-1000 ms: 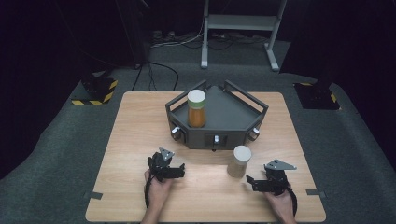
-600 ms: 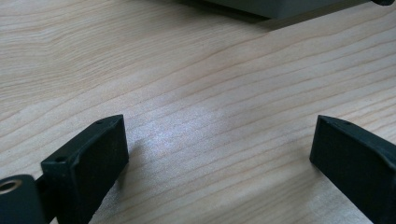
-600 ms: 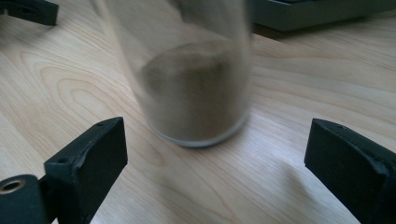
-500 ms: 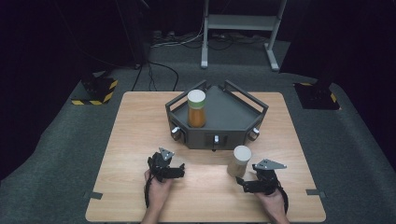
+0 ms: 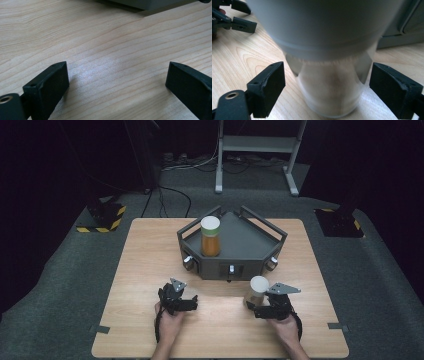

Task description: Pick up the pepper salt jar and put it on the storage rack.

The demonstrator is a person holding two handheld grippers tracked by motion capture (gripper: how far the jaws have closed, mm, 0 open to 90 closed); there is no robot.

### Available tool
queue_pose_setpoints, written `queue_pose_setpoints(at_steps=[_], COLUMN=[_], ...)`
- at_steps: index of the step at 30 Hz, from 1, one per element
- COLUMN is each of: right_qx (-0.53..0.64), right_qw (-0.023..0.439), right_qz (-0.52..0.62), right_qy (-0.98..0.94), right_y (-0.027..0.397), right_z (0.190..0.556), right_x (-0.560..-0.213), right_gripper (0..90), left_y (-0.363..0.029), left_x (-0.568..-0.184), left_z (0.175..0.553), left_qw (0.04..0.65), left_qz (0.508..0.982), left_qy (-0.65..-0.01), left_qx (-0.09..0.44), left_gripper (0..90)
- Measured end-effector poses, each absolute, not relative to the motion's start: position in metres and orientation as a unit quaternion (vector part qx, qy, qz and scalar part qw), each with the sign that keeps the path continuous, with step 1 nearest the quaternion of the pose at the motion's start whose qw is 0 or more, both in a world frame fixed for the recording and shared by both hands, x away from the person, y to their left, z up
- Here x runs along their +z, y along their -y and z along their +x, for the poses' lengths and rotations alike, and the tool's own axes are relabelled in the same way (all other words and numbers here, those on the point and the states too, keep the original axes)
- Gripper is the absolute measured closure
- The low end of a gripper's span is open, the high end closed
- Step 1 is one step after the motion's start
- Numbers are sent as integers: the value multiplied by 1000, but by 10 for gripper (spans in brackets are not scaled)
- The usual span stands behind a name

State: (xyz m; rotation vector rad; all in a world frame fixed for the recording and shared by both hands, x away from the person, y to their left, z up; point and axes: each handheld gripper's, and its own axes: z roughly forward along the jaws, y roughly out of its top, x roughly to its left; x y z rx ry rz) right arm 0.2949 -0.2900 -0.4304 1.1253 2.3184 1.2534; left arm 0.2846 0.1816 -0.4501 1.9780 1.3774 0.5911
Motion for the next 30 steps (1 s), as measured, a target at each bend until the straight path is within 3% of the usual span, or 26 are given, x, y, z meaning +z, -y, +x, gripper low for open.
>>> queue_pose_setpoints(at_steps=[30], right_qx=[460], right_qw=[153], right_qz=[376], right_qy=[-790], right_y=[287], right_z=[299], right_x=[-418], right_gripper=[280], left_y=[-182], left_x=[-450], left_z=[285], left_qw=[324], left_qz=[754], left_qy=[-525], left_qx=[225], left_gripper=[51])
